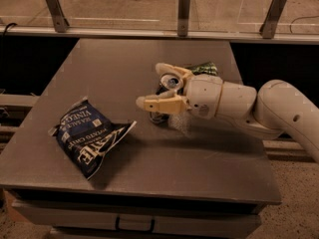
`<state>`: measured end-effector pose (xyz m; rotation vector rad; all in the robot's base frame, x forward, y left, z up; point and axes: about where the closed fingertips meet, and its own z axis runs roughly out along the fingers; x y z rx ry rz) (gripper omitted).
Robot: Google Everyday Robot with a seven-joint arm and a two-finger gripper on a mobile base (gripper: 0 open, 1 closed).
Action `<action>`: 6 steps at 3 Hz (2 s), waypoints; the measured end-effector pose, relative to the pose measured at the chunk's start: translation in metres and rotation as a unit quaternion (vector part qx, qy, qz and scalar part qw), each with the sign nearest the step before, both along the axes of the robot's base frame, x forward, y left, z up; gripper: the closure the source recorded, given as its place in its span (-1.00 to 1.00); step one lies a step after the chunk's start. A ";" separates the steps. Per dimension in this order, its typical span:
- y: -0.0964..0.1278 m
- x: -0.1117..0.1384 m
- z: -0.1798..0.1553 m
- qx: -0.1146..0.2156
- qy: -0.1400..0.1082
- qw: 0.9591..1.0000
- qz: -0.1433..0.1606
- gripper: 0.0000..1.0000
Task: Place redbull can upright
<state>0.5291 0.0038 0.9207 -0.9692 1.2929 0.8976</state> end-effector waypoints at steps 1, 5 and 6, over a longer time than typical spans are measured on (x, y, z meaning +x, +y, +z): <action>0.006 0.002 0.006 -0.003 -0.004 1.000 0.007 0.28; 0.014 0.003 0.013 -0.081 -0.014 0.995 0.053 0.19; 0.012 0.001 0.006 -0.084 -0.008 0.995 0.053 -0.28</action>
Offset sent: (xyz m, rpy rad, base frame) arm 0.0097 0.0140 0.0291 -0.0721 -0.0600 0.0535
